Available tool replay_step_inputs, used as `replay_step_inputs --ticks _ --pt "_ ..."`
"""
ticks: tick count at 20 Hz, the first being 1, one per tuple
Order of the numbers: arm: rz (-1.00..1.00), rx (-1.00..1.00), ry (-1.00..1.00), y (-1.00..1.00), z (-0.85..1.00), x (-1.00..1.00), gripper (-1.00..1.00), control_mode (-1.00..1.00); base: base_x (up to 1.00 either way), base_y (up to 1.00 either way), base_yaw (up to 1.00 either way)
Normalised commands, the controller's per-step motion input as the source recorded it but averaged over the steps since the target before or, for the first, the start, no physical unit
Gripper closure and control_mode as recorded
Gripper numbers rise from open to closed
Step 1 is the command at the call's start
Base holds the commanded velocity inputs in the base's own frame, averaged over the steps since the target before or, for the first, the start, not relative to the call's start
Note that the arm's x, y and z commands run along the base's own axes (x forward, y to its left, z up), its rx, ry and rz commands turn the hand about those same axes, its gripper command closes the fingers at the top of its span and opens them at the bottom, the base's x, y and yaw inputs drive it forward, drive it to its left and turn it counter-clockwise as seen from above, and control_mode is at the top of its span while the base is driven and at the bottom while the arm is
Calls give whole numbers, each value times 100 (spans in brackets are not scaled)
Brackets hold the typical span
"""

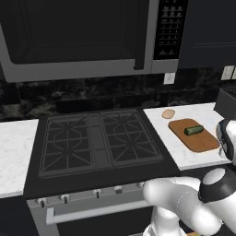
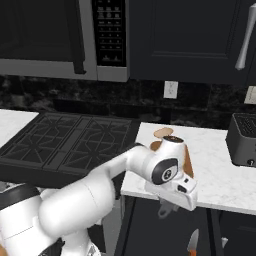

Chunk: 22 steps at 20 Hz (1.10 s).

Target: Place the appropriate cutting tool for cutting the cucumber skin on the cutting board.

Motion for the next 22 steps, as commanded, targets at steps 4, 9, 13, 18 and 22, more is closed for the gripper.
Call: replay_step_inputs --ticks 4,9,13,18,22 --pt "5 0 -14 -31 27 77 100 -100 0 0 0" --pt "9 0 -9 -6 11 98 100 -100 0 0 0" --pt "12 0 -11 -2 0 98 100 -100 0 0 0" --pt "13 0 -10 0 -13 86 100 -100 0 0 0" --pt "13 2 -2 0 -37 83 100 -100 0 0 0"
